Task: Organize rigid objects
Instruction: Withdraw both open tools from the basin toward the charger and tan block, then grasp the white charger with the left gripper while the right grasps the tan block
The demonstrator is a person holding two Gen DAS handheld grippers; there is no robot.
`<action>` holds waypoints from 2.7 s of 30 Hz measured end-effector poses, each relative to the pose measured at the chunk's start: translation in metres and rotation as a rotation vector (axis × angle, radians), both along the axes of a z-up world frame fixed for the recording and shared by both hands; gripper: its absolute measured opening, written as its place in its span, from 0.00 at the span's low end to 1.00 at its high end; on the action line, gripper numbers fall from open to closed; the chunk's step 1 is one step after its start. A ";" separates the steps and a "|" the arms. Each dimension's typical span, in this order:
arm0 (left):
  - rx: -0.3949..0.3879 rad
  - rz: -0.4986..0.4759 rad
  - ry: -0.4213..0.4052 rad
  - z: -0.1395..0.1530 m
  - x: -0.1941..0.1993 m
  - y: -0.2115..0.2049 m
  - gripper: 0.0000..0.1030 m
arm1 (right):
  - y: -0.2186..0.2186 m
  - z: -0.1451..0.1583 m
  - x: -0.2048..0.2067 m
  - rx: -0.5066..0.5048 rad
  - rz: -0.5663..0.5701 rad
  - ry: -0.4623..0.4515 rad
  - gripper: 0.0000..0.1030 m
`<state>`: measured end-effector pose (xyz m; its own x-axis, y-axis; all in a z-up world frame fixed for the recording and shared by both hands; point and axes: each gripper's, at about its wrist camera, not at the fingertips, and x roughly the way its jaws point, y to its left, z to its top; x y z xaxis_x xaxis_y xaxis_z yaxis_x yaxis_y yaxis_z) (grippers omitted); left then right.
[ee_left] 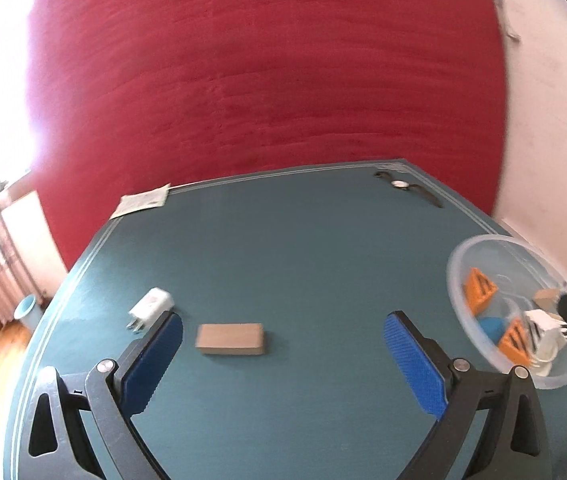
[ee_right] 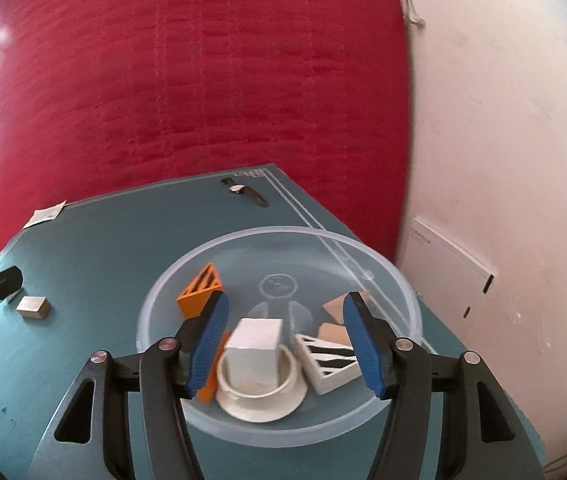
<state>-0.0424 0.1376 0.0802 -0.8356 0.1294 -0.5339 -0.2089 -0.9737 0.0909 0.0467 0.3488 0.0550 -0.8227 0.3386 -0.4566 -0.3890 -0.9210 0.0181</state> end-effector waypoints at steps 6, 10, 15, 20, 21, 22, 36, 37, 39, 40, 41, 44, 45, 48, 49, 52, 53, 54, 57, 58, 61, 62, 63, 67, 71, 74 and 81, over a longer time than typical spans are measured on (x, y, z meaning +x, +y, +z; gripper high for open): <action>-0.003 0.104 0.001 -0.003 -0.011 -0.036 0.99 | -0.021 0.002 0.000 0.012 0.064 -0.002 0.60; -0.032 0.170 0.015 -0.004 -0.017 -0.056 0.99 | -0.037 0.002 0.001 0.028 0.120 -0.010 0.61; -0.027 0.235 0.002 -0.005 -0.026 -0.083 0.99 | -0.058 -0.003 0.004 0.042 0.202 -0.037 0.63; -0.060 0.274 0.004 -0.007 -0.034 -0.103 0.99 | -0.074 -0.005 0.003 0.045 0.265 -0.054 0.64; -0.071 0.290 -0.002 -0.008 -0.038 -0.109 0.99 | -0.077 -0.005 0.003 0.044 0.275 -0.057 0.64; -0.070 0.298 -0.007 -0.009 -0.041 -0.114 0.99 | -0.081 -0.005 0.003 0.042 0.289 -0.061 0.64; -0.090 0.264 -0.110 -0.039 -0.080 -0.135 0.99 | -0.133 -0.019 -0.009 -0.013 0.519 -0.181 0.70; -0.093 0.260 -0.114 -0.040 -0.082 -0.135 0.99 | -0.135 -0.020 -0.010 -0.017 0.524 -0.185 0.70; -0.099 0.242 -0.125 -0.043 -0.090 -0.133 0.99 | -0.138 -0.022 -0.013 -0.031 0.532 -0.195 0.70; -0.101 0.235 -0.129 -0.043 -0.092 -0.132 0.99 | -0.138 -0.024 -0.015 -0.042 0.535 -0.202 0.70; -0.106 0.228 -0.135 -0.045 -0.095 -0.131 0.98 | -0.139 -0.025 -0.017 -0.051 0.536 -0.208 0.70; -0.111 0.196 -0.160 -0.050 -0.106 -0.128 0.94 | -0.139 -0.028 -0.021 -0.076 0.538 -0.226 0.70; -0.112 0.191 -0.170 -0.052 -0.110 -0.126 0.93 | -0.140 -0.029 -0.021 -0.081 0.538 -0.231 0.70; -0.103 0.174 -0.220 -0.057 -0.120 -0.126 0.87 | -0.142 -0.031 -0.023 -0.096 0.542 -0.246 0.70; -0.096 0.171 -0.229 -0.057 -0.122 -0.127 0.87 | -0.144 -0.032 -0.026 -0.103 0.545 -0.253 0.70; -0.082 0.165 -0.248 -0.058 -0.126 -0.128 0.85 | -0.148 -0.032 -0.031 -0.118 0.556 -0.269 0.70; -0.081 0.160 -0.255 -0.058 -0.128 -0.127 0.83 | -0.149 -0.031 -0.034 -0.123 0.559 -0.274 0.70; -0.080 0.154 -0.267 -0.059 -0.129 -0.126 0.81 | -0.150 -0.031 -0.035 -0.128 0.564 -0.280 0.70; -0.076 0.137 -0.279 -0.060 -0.133 -0.125 0.79 | -0.155 -0.030 -0.041 -0.142 0.575 -0.296 0.70; -0.075 0.133 -0.281 -0.060 -0.134 -0.124 0.79 | -0.157 -0.030 -0.045 -0.145 0.580 -0.303 0.70; -0.068 0.119 -0.281 -0.060 -0.139 -0.123 0.78 | -0.164 -0.034 -0.058 -0.158 0.588 -0.334 0.70; -0.060 0.114 -0.283 -0.060 -0.140 -0.123 0.74 | -0.166 -0.035 -0.062 -0.169 0.590 -0.344 0.70; -0.046 0.098 -0.285 -0.060 -0.139 -0.123 0.66 | -0.168 -0.037 -0.066 -0.184 0.593 -0.356 0.70; -0.028 0.069 -0.281 -0.058 -0.136 -0.123 0.47 | -0.177 -0.043 -0.085 -0.227 0.586 -0.388 0.70; 0.027 0.056 -0.300 -0.058 -0.135 -0.131 0.37 | -0.187 -0.044 -0.098 -0.229 0.583 -0.397 0.70; 0.051 0.076 -0.303 -0.058 -0.133 -0.138 0.36 | -0.195 -0.044 -0.106 -0.222 0.580 -0.396 0.70; 0.047 0.119 -0.288 -0.059 -0.126 -0.143 0.36 | -0.212 -0.045 -0.124 -0.213 0.571 -0.383 0.70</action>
